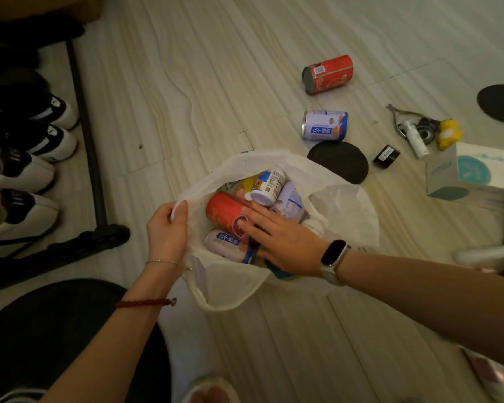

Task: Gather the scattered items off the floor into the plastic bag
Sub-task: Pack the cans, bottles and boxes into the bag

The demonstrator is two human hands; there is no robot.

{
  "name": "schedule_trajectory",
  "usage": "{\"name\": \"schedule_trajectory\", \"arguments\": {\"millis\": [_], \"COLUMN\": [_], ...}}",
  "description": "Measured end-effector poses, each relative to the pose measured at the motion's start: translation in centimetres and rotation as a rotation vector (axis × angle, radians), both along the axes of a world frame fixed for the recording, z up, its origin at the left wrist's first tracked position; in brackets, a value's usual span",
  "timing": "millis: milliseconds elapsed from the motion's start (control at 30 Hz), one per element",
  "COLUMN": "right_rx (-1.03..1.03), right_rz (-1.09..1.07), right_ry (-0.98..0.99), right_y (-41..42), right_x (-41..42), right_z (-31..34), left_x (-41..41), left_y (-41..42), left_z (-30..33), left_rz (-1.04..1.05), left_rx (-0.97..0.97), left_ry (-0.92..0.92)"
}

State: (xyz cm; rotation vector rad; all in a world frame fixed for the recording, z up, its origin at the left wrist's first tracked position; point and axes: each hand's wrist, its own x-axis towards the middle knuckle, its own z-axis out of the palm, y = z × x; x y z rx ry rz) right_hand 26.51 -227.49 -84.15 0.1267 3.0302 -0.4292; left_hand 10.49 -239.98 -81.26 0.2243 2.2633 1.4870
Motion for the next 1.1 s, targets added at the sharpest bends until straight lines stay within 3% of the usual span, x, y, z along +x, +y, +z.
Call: {"name": "schedule_trajectory", "arguments": {"millis": [67,167,300,367,500,600,733,833,900,967,1033,1100], "right_rx": [0.098,0.085,0.013,-0.012,-0.093,-0.156,-0.173,-0.264,-0.279,-0.238,-0.171,-0.171], "right_rz": [0.015,0.008,-0.024,-0.027,-0.321,-0.655,-0.893,-0.82,-0.691,-0.584,-0.514,-0.551], "right_ry": [-0.023,-0.119,-0.08,0.052,0.311,0.406,0.23,-0.073,-0.241,-0.368,-0.421,-0.404], "right_y": [0.7,1.3,1.2,1.5,3.0,5.2,7.0,6.4,5.4,4.8,4.9,5.8], "right_x": [0.5,0.6,1.2,2.6,6.3,10.3,16.1,18.2,18.3,18.3,18.1,18.4], "right_z": [-0.8,-0.3,2.0,3.7,5.8,5.4,2.9,1.1,0.0,-1.1,-1.7,-2.4], "left_x": [0.0,0.3,0.1,1.0,4.4,7.6,11.7,13.1,13.2,13.1,13.4,13.5], "left_y": [0.0,0.4,0.7,0.8,2.7,5.3,9.2,12.7,14.6,15.5,14.9,13.5], "left_z": [0.6,1.6,2.0,2.3,3.5,3.8,3.7,2.7,1.8,0.0,-1.9,-3.8], "left_rz": [-0.03,-0.113,-0.402,-0.459,-0.527,-0.703,-0.901,-1.078,-1.282,-1.5,-1.656,-1.767], "left_rx": [0.021,-0.02,-0.486,-0.602,-0.392,-0.248,-0.117,-0.161,-0.337,-0.603,-0.779,-0.826], "left_ry": [0.002,0.035,0.327,0.455,0.756,0.848,0.904,1.071,1.141,1.068,1.046,1.068]}}
